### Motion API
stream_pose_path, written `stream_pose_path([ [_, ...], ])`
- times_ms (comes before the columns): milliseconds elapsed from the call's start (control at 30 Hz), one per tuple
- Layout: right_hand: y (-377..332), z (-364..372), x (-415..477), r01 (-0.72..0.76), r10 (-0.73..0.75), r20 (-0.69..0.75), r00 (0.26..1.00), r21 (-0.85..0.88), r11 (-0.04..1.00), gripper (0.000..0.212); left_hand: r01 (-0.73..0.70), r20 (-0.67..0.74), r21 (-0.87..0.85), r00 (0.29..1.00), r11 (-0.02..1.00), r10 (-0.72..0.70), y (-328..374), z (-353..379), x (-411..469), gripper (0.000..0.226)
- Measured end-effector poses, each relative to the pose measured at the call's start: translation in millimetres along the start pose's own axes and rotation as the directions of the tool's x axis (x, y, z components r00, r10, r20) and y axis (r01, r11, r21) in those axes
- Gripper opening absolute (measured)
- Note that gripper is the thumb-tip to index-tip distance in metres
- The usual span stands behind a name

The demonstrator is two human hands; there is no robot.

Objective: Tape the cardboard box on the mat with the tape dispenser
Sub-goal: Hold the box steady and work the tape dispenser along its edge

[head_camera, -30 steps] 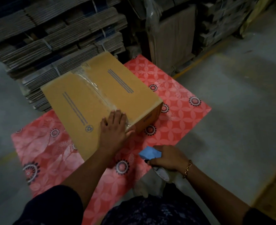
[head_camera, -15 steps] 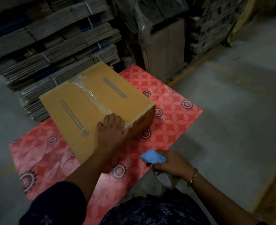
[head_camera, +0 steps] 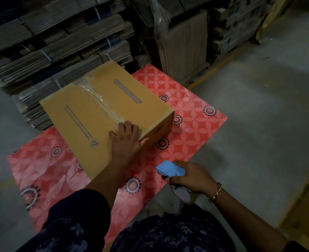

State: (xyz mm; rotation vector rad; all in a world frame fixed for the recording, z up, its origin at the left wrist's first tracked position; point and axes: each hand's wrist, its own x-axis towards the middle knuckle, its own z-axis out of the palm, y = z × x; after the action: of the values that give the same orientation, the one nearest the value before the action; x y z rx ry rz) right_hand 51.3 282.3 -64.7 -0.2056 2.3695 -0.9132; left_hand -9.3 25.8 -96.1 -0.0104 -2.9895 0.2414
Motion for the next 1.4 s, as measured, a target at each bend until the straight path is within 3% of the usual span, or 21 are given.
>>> stream_pose_path([
  [333, -4.4, -1.5, -6.2, -0.003, 0.004, 0.034, 0.999, -0.014, 1.000, 0.065, 0.004, 0.072, -0.011, 0.997, 1.000, -0.003, 0.5, -0.7, -1.0, 0.072],
  [533, -8.4, -5.5, -7.0, -0.003, 0.004, 0.029, 1.000, -0.027, 1.000, 0.059, 0.023, 0.077, -0.033, 0.997, 0.999, -0.021, 0.0, -3.7, -1.6, 0.073],
  [800, -23.6, -18.4, -4.3, 0.056, -0.057, -0.027, 0.998, -0.016, 0.998, 0.076, -0.013, 0.150, 0.017, 0.989, 1.000, 0.010, -0.7, -1.3, -3.1, 0.078],
  [967, -32.0, -28.5, -2.1, 0.072, -0.073, -0.072, 0.995, -0.012, 0.997, 0.061, -0.037, 0.209, 0.021, 0.977, 0.999, 0.032, -0.9, -7.2, -2.9, 0.089],
  [1067, -34.5, -31.8, 1.6, 0.078, -0.079, -0.086, 0.993, -0.011, 0.997, 0.067, -0.086, 0.156, -0.027, 0.984, 0.996, 0.090, -13.0, -2.4, -6.6, 0.101],
  [1167, -37.7, -35.4, 5.4, 0.073, -0.073, -0.091, 0.993, -0.006, 0.997, 0.081, -0.070, 0.016, -0.122, 0.997, 0.990, 0.072, -25.0, 8.4, -16.2, 0.086],
  [1233, -40.8, -37.3, 6.3, 0.080, -0.081, -0.098, 0.992, -0.014, 0.997, 0.080, -0.072, -0.001, -0.106, 0.997, 0.992, 0.072, -23.8, 11.5, -17.7, 0.078],
  [1400, -46.9, -39.8, 8.7, 0.060, -0.058, -0.113, 0.992, 0.018, 0.998, 0.069, -0.069, 0.170, -0.076, 0.982, 0.995, 0.081, -19.6, 5.9, -14.4, 0.090],
])
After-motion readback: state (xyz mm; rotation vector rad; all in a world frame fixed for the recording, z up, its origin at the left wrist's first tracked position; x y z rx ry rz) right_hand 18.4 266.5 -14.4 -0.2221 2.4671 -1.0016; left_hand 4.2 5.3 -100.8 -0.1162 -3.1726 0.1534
